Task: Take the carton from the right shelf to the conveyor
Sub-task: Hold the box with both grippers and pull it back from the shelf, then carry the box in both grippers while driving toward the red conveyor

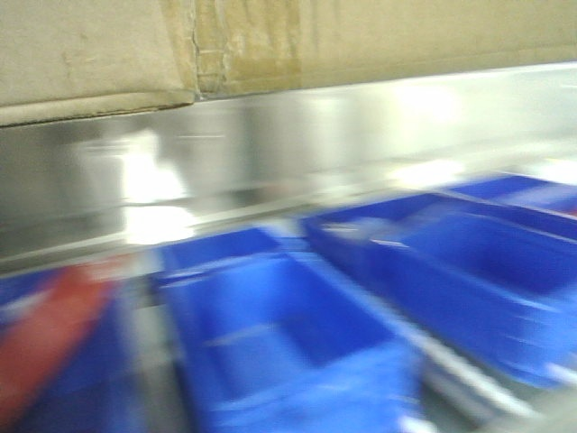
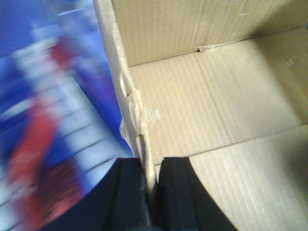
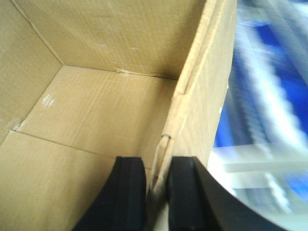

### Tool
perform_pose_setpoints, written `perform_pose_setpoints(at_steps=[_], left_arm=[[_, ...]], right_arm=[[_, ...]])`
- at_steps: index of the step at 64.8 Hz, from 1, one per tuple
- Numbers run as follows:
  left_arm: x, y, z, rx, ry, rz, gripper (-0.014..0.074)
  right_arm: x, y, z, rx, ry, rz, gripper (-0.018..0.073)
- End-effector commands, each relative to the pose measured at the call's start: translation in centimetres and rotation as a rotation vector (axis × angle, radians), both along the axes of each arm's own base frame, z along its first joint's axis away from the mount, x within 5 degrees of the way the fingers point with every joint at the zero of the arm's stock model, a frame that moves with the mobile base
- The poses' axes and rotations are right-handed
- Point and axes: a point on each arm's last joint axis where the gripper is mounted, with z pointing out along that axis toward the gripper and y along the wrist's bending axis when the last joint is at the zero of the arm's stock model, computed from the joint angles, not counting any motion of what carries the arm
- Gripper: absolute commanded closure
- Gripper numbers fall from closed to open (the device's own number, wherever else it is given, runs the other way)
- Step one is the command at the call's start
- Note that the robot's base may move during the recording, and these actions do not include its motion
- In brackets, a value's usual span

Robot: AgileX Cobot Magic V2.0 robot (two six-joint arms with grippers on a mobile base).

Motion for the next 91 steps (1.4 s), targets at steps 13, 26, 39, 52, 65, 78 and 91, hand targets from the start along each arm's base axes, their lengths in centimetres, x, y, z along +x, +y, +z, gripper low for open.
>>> perform_pose_setpoints(at_steps=[13, 26, 39, 52, 65, 78, 91], left_arm=[[-0.09, -0.49, 0.42, -0.033, -0.038, -0.037, 0.0602], [-0.09, -0.49, 0.42, -0.033, -0.038, -0.037, 0.0602], [-0.09, -0.49, 0.42, -0.033, -0.038, -0.037, 0.0602], [-0.09, -0.48, 0.42, -0.032, -0.039, -0.036, 0.0602], [-0.09, -0.48, 0.42, -0.032, -0.039, -0.036, 0.0602], [-0.09, -0.48, 0.42, -0.032, -0.039, -0.036, 0.0602], [-0.09, -0.48, 0.42, -0.032, -0.039, -0.036, 0.0602]], right_arm=[[-0.63, 0.34, 1.07, 0.081, -0.059, 0.049, 0.0628], [-0.63, 0.34, 1.07, 0.081, -0.059, 0.049, 0.0628], [-0.63, 0.34, 1.07, 0.081, -0.059, 0.049, 0.0628], [-0.63, 0.34, 1.07, 0.081, -0.059, 0.049, 0.0628], [-0.63, 0.34, 1.07, 0.081, -0.059, 0.049, 0.0628], [-0.63, 0.35, 1.07, 0.082, -0.058, 0.049, 0.0628], [-0.63, 0.35, 1.07, 0.082, -0.058, 0.049, 0.0628]])
